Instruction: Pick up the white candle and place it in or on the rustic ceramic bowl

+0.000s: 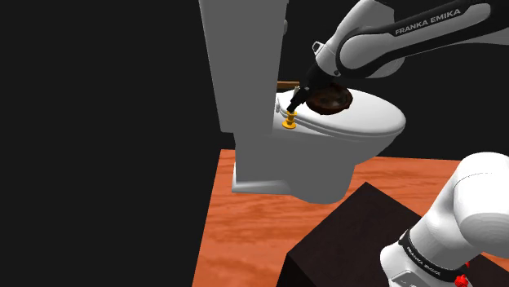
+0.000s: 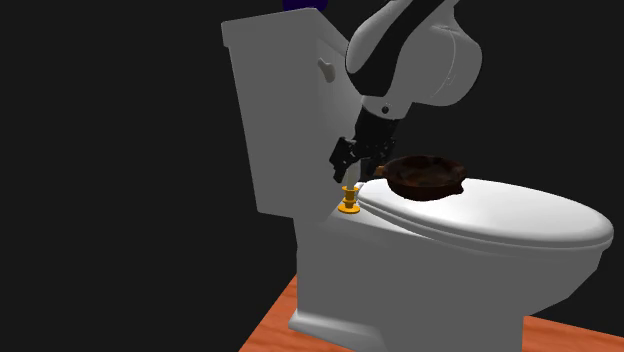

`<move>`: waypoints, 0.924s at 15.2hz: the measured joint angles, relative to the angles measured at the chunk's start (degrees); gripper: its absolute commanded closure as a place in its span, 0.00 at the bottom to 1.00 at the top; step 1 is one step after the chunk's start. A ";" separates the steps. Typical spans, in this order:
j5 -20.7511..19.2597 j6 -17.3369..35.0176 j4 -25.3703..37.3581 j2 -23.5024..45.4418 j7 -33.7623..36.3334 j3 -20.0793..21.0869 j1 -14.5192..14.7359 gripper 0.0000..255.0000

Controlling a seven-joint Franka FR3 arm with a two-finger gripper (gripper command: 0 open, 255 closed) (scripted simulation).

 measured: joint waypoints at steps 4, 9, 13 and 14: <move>0.00 0.01 0.00 0.01 0.00 0.00 0.00 1.00; 0.01 0.01 0.01 0.01 0.00 0.00 0.01 1.00; -0.07 -0.39 0.20 -0.20 0.07 0.05 -0.06 1.00; -0.18 -1.06 0.61 -0.47 0.17 0.10 -0.13 1.00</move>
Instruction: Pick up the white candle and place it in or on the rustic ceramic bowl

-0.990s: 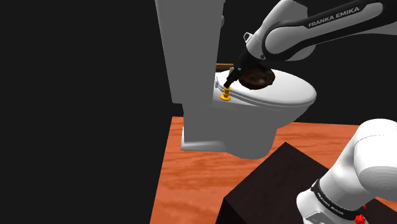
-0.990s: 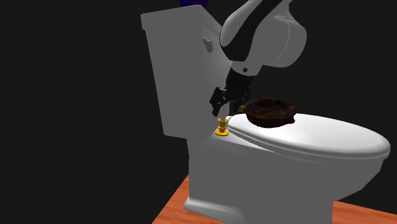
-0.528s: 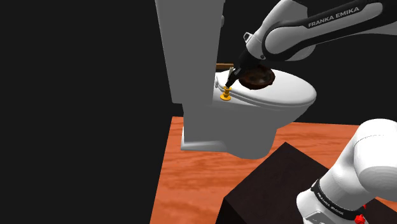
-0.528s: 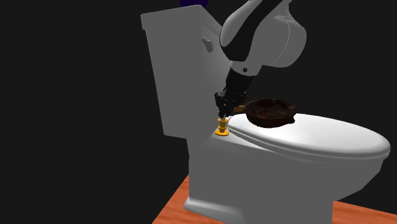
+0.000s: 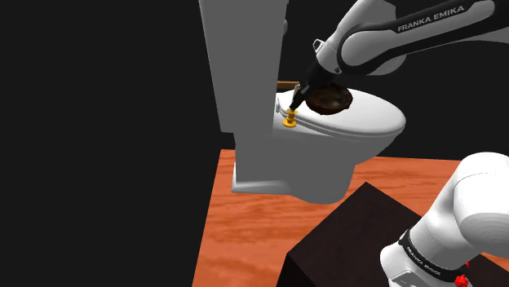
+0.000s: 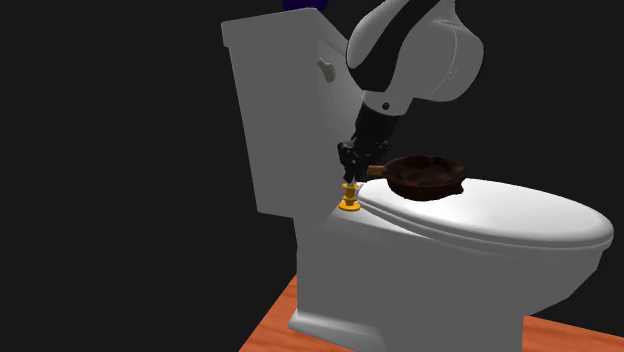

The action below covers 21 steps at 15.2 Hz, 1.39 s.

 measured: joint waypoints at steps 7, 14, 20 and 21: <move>-0.75 -5.60 3.67 -1.98 1.21 0.78 -0.44 1.00; -1.14 -10.95 8.28 -2.72 1.84 1.08 -0.65 1.00; -1.41 -15.89 12.77 -3.21 2.51 1.43 -0.74 1.00; -1.45 -16.54 13.32 -3.30 2.63 1.50 -0.74 1.00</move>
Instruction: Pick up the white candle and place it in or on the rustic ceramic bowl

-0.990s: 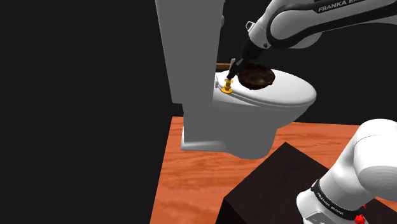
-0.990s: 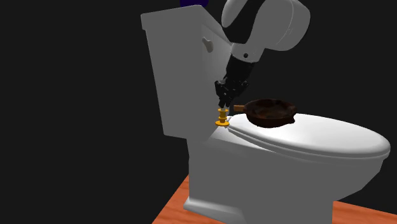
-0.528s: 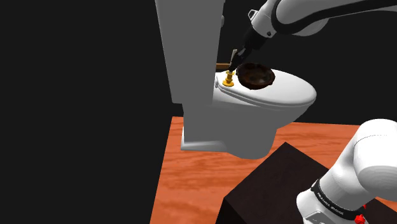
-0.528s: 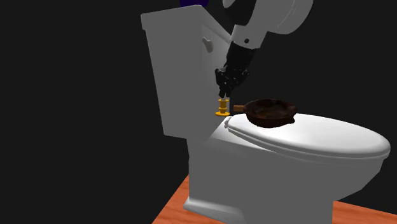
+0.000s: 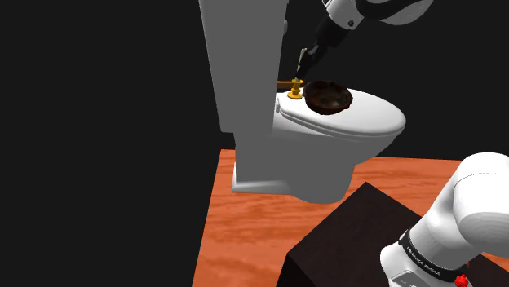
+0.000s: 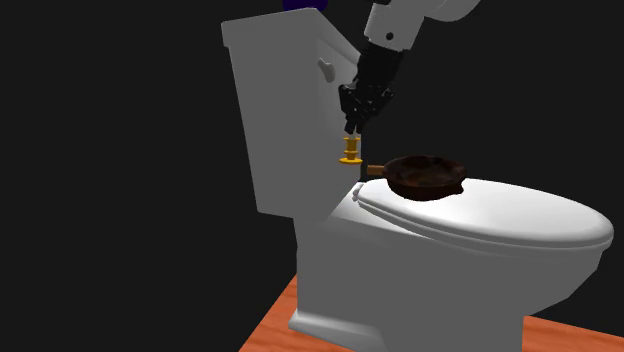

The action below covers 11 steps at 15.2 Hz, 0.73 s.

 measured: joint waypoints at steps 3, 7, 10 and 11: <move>-0.09 -2.44 2.47 0.01 0.31 0.16 0.01 1.00; -0.16 -5.50 5.65 0.13 0.59 0.26 0.02 1.00; -0.17 -7.61 8.16 0.53 0.73 0.27 0.06 1.00; -0.19 -8.04 8.52 0.46 0.76 0.28 0.05 1.00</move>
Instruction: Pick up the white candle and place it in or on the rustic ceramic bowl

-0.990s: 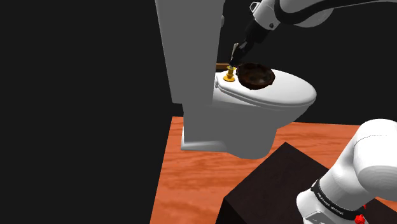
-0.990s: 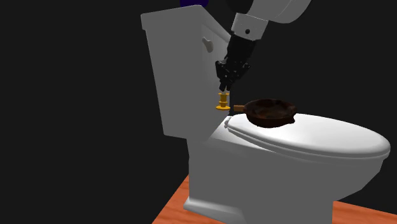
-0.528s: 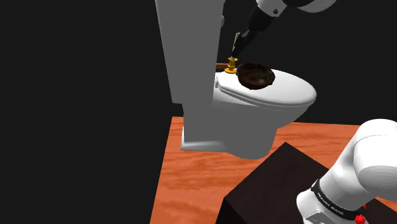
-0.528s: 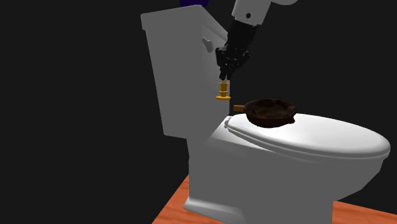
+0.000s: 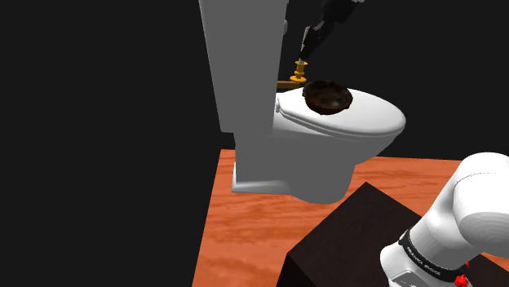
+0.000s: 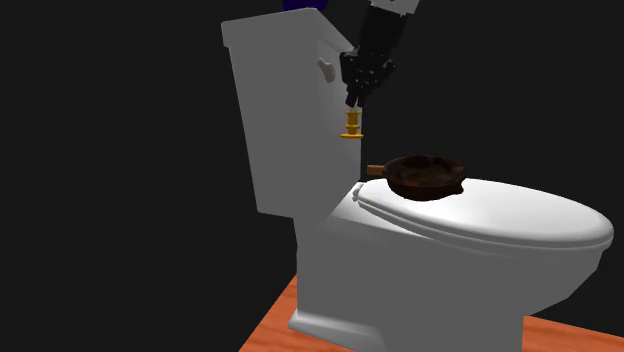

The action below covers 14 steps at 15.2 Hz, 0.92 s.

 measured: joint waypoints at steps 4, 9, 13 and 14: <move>0.18 -1.42 1.48 0.33 -4.39 -3.69 -0.81 1.00; 0.70 -3.27 4.04 1.61 -11.56 -9.73 -1.92 1.00; 1.60 -4.76 7.04 3.73 -17.51 -14.78 -2.51 1.00; 1.97 -4.89 7.67 4.45 -19.26 -16.30 -2.65 1.00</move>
